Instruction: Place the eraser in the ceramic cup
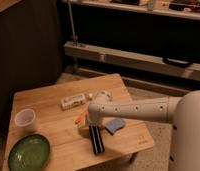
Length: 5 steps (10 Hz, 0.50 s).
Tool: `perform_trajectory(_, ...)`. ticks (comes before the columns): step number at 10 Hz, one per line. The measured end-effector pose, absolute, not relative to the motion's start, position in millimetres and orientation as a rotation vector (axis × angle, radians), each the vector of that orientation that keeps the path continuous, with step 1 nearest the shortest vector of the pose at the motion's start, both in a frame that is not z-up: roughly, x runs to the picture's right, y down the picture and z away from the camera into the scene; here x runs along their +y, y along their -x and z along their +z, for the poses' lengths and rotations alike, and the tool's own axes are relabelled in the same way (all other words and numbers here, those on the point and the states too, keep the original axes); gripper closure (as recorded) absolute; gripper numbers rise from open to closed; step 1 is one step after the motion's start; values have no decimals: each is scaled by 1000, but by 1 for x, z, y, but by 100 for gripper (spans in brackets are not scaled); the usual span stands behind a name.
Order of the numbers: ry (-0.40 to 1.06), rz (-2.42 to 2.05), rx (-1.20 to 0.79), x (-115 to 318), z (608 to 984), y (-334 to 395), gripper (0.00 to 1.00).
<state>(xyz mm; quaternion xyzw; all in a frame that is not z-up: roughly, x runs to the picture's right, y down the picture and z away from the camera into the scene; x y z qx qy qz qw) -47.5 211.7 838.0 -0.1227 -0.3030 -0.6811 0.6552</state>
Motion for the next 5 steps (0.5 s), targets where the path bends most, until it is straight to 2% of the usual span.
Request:
perform_trajectory(2, 282, -1543, -686, 212, 837, 46, 54)
perform_trajectory(3, 288, -1541, -684, 212, 836, 43, 67)
perform_trajectory(5, 286, -1537, -685, 211, 834, 43, 86)
